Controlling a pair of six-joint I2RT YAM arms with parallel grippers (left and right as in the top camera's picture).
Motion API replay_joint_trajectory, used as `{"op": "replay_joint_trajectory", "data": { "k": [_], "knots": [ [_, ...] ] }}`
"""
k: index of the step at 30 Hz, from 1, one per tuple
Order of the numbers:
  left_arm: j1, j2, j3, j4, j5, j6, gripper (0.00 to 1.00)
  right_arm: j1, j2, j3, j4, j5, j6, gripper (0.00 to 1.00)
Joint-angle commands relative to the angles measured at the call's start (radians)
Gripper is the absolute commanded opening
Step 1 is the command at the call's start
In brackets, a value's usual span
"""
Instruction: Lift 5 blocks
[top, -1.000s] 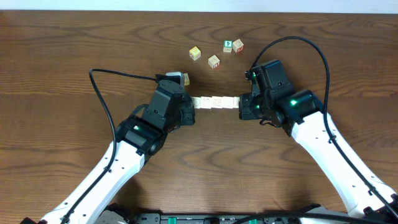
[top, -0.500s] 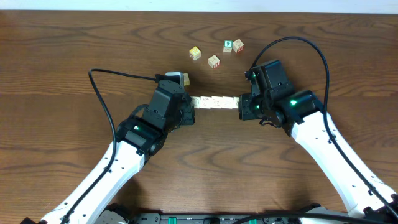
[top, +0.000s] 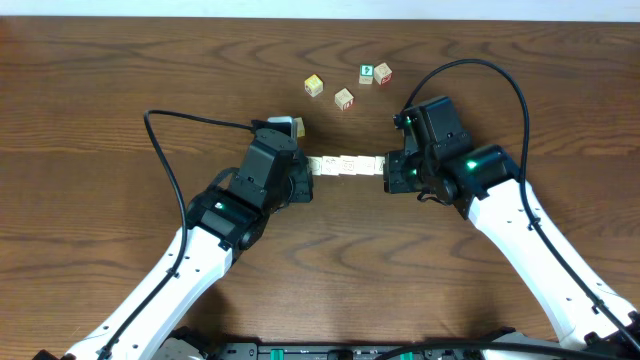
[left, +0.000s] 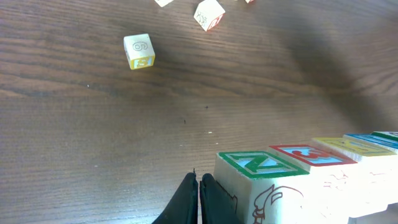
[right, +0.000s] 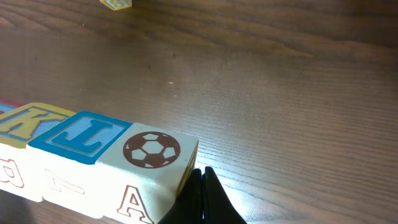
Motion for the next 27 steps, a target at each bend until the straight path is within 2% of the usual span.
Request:
{"op": "replay_joint_trajectory", "data": {
  "k": [1, 27],
  "knots": [
    [-0.086, -0.024, 0.064, 0.047, 0.298, 0.006, 0.07, 0.079, 0.002, 0.029, 0.030, -0.375, -0.010, 0.01],
    [-0.089, -0.002, 0.063, 0.043, 0.298, 0.006, 0.08, 0.079, 0.002, 0.029, 0.011, -0.327, 0.024, 0.01]
  ]
}}
